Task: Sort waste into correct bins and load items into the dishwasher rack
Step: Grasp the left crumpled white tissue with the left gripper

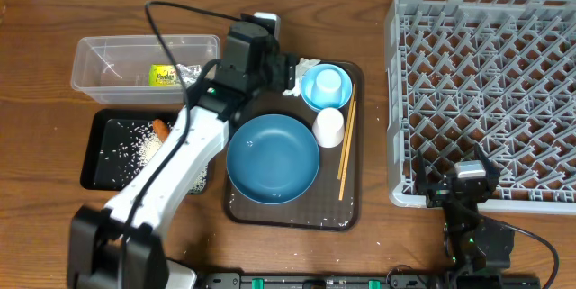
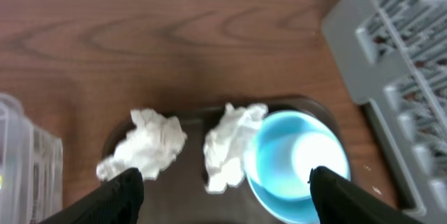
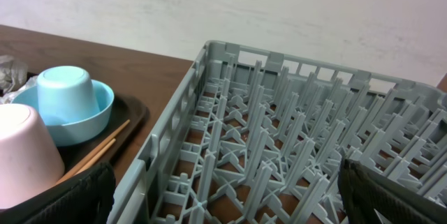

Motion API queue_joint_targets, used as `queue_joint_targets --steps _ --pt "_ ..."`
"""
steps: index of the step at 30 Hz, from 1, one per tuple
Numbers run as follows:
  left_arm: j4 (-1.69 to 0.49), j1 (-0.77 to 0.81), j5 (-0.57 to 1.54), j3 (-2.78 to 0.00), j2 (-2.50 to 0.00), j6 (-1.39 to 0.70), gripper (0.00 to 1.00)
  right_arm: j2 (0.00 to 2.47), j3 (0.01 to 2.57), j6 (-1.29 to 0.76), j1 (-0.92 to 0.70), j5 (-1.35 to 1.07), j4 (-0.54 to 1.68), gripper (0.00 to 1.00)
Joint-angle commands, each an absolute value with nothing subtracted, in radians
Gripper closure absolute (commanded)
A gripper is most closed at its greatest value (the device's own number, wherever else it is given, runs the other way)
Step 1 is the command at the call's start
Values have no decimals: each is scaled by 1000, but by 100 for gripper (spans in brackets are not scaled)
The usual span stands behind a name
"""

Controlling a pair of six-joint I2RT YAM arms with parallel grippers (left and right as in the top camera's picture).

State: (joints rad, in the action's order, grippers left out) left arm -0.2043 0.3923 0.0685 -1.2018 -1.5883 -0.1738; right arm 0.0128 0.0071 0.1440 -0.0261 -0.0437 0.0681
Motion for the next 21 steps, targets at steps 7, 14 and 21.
queue_joint_targets --steps 7,14,21 --pt "-60 387 -114 -1202 -1782 -69 22 11 6 154 -40 -33 72 1" --pt "-13 387 -170 -1202 -1841 8 21 11 6 154 -40 -34 72 1" --pt "17 383 -169 -1202 -1907 7 21 11 6 154 -40 -33 72 1"
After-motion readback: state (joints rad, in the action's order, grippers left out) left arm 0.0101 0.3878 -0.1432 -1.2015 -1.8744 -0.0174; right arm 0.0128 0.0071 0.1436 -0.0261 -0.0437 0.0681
